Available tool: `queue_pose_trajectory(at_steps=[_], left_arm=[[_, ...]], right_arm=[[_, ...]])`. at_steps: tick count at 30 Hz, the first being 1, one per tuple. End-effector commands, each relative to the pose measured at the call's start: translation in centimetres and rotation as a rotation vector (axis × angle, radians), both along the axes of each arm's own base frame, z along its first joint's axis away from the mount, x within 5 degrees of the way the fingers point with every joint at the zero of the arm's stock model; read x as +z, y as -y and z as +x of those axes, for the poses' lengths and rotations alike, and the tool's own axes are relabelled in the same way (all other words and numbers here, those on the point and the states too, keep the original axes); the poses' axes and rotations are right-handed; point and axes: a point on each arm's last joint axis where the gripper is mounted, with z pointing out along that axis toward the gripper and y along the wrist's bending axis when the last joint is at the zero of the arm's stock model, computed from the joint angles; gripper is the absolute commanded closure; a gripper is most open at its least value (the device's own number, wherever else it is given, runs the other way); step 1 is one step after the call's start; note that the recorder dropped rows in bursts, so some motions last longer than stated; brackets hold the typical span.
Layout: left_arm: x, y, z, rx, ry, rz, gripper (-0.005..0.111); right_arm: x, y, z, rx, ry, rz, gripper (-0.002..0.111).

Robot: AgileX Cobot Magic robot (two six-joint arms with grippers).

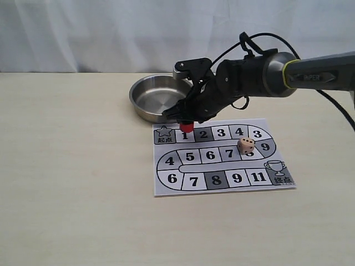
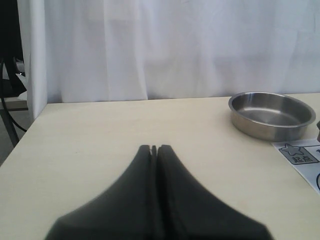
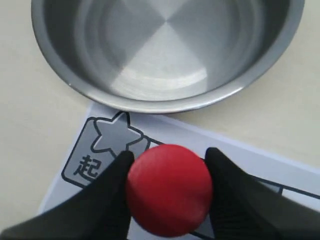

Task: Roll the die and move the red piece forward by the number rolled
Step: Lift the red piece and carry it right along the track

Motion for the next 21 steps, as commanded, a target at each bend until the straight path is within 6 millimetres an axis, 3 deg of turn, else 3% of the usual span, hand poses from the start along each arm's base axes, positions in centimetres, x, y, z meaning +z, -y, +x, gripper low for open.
queue_pose_trajectory(at_steps=[1,11,21], left_arm=[[0.0,0.0,0.0,-0.001,0.008,-0.006,0.107],[0.0,0.0,0.0,-0.001,0.008,-0.006,0.107],[0.0,0.0,0.0,-0.001,0.008,-0.006,0.107]], right_arm=[[-0.6,0.2,0.0,-0.005,0.051,0.006,0.104],[-4.1,-1.1,-0.9,0.041,-0.001,-0.029,0.104],[-2.7,-1.1,-0.9,0.041,0.022,-0.017,0.104]])
